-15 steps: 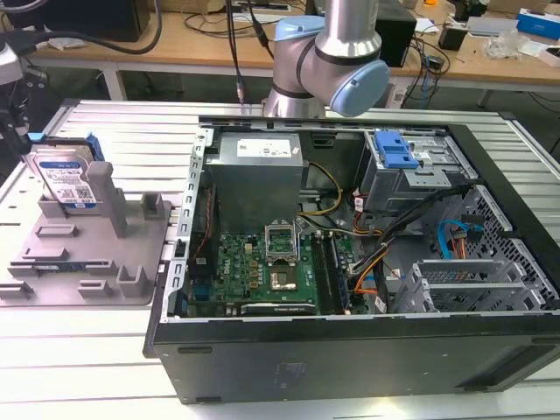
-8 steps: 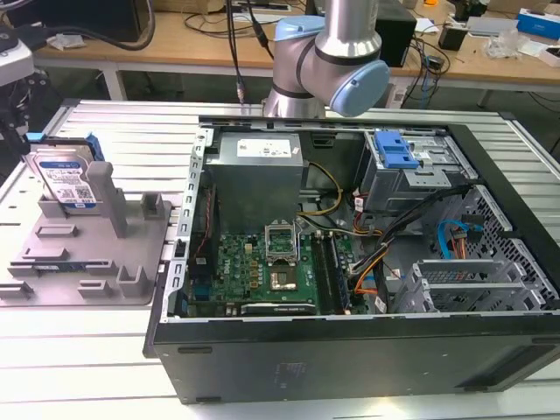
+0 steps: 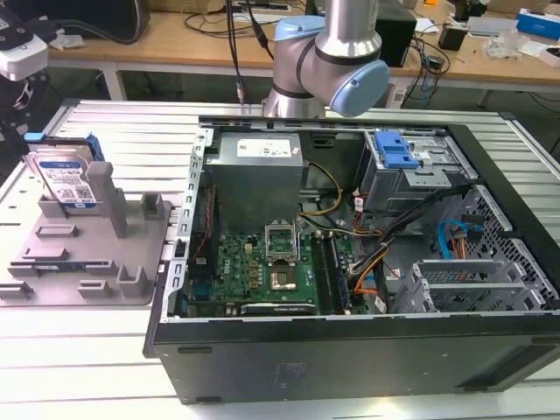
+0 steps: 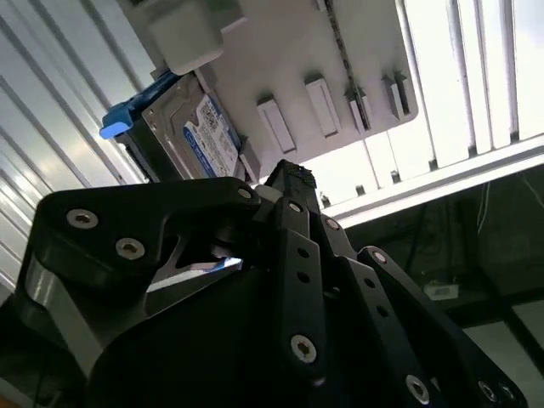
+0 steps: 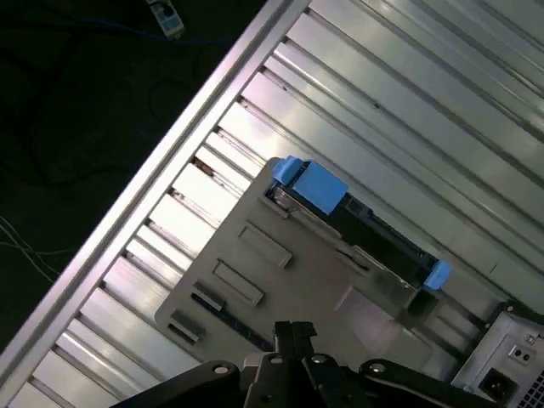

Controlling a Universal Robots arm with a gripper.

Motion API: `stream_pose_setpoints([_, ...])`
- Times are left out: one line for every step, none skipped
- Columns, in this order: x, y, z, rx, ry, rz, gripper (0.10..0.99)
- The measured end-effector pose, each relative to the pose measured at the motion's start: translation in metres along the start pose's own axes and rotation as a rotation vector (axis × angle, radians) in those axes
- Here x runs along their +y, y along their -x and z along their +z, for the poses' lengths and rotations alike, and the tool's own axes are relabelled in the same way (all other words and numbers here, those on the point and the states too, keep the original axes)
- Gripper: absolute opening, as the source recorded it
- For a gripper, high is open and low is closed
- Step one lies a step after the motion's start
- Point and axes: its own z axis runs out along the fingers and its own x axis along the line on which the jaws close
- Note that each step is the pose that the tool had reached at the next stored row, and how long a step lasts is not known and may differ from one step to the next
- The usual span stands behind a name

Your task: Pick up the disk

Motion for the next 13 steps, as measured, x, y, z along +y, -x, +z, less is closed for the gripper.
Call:
stream_pose_setpoints([0.0, 0.0, 0.0, 0.0009, 0.0, -0.025, 0.106])
stream_pose_setpoints([0.0, 0.0, 0.0, 0.0016, 0.0, -0.04, 0.106])
stream_pose_setpoints([0.0, 0.0, 0.0001, 0.0029, 0.0, -0.076, 0.106])
stream_pose_setpoints([0.0, 0.0, 0.0002, 0.0039, 0.0, -0.104, 0.106])
stream_pose_setpoints([0.0, 0.0, 0.0002, 0.0046, 0.0, -0.122, 0.114])
stream_pose_setpoints([0.0, 0.0, 0.0002, 0.0054, 0.0, -0.142, 0.169])
stream_pose_setpoints([0.0, 0.0, 0.0003, 0.0066, 0.0, -0.175, 0.235])
stream_pose_setpoints([0.0, 0.0, 0.0003, 0.0073, 0.0, -0.194, 0.294])
stream_pose_setpoints([0.0, 0.0, 0.0004, 0.008, 0.0, -0.212, 0.357])
stream_pose_setpoints([0.0, 0.0, 0.0004, 0.0091, 0.0, -0.241, 0.416])
stream_pose_setpoints([0.0, 0.0, 0.0005, 0.0101, 0.0, -0.27, 0.416])
stream_pose_setpoints([0.0, 0.0, 0.0006, 0.0108, 0.0, -0.289, 0.478])
stream_pose_setpoints([0.0, 0.0, 0.0007, 0.0118, 0.0, -0.313, 0.541])
